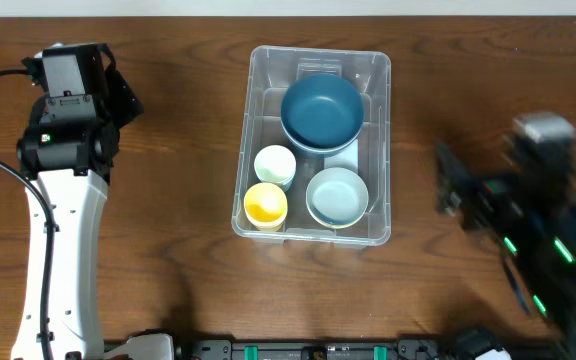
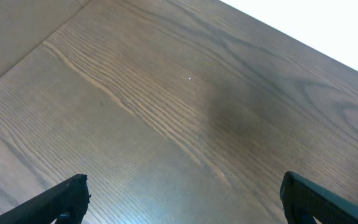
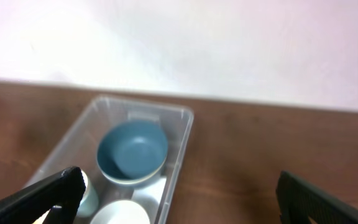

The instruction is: Pack container

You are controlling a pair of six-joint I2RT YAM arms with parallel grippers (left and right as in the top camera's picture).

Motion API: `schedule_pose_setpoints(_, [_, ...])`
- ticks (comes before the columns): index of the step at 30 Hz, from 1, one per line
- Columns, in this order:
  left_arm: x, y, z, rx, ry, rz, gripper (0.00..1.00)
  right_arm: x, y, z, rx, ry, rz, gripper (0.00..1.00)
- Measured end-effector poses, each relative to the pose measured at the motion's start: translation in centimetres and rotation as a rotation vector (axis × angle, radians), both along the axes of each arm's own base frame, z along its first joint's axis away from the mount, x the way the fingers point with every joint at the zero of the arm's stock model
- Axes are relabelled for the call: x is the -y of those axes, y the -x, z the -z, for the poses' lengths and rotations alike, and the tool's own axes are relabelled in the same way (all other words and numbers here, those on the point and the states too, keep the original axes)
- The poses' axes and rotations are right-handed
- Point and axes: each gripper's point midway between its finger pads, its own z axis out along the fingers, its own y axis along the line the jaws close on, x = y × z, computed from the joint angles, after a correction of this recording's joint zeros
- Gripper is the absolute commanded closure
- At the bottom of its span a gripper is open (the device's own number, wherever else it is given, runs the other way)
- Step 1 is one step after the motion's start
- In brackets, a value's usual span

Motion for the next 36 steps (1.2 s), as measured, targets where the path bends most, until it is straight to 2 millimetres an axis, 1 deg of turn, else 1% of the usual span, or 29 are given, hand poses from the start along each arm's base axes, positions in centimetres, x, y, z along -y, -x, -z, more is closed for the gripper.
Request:
schedule_pose_setpoints(2, [0.0, 0.0, 0.0, 0.0, 0.0, 0.0, 0.02, 1.5, 3.0, -1.1, 0.053, -0.017, 0.005, 0.01])
schedule_pose_setpoints(5, [0.0, 0.0, 0.0, 0.0, 0.0, 0.0, 0.02, 3.1, 6.1, -1.4, 0.086, -0.025, 0.008, 0.01])
schedule_pose_setpoints(8, [0.0, 0.0, 0.0, 0.0, 0.0, 0.0, 0.02, 4.1, 8.3, -1.2, 0.104, -0.031, 0.012, 0.01])
schedule_pose_setpoints(11, [0.0, 0.0, 0.0, 0.0, 0.0, 0.0, 0.02, 5.1, 10.2, -1.3, 0.144, -0.046, 0.015, 0.01])
schedule_pose_setpoints(13, [0.0, 0.0, 0.0, 0.0, 0.0, 0.0, 0.02, 5.9, 11.9, -1.6, 0.184, -0.064, 0.018, 0.01])
schedule_pose_setpoints(16, [0.0, 0.0, 0.0, 0.0, 0.0, 0.0, 0.02, 6.9, 14.0, -1.4, 0.225, -0.083, 0.02, 0.01])
schedule_pose_setpoints(21, [0.0, 0.0, 0.0, 0.0, 0.0, 0.0, 0.02, 8.0, 16.3, -0.5, 0.249, -0.095, 0.023, 0.01])
schedule_pose_setpoints(27, [0.0, 0.0, 0.0, 0.0, 0.0, 0.0, 0.02, 8.7, 17.8, 1.4, 0.216, -0.084, 0.024, 0.01])
schedule_pose_setpoints(30, [0.0, 0.0, 0.0, 0.0, 0.0, 0.0, 0.02, 9.1, 18.6, 1.8, 0.23, -0.096, 0.024, 0.01])
schedule_pose_setpoints(36, [0.0, 0.0, 0.0, 0.0, 0.0, 0.0, 0.02, 10.1, 20.7, 1.8, 0.307, -0.149, 0.027, 0.01])
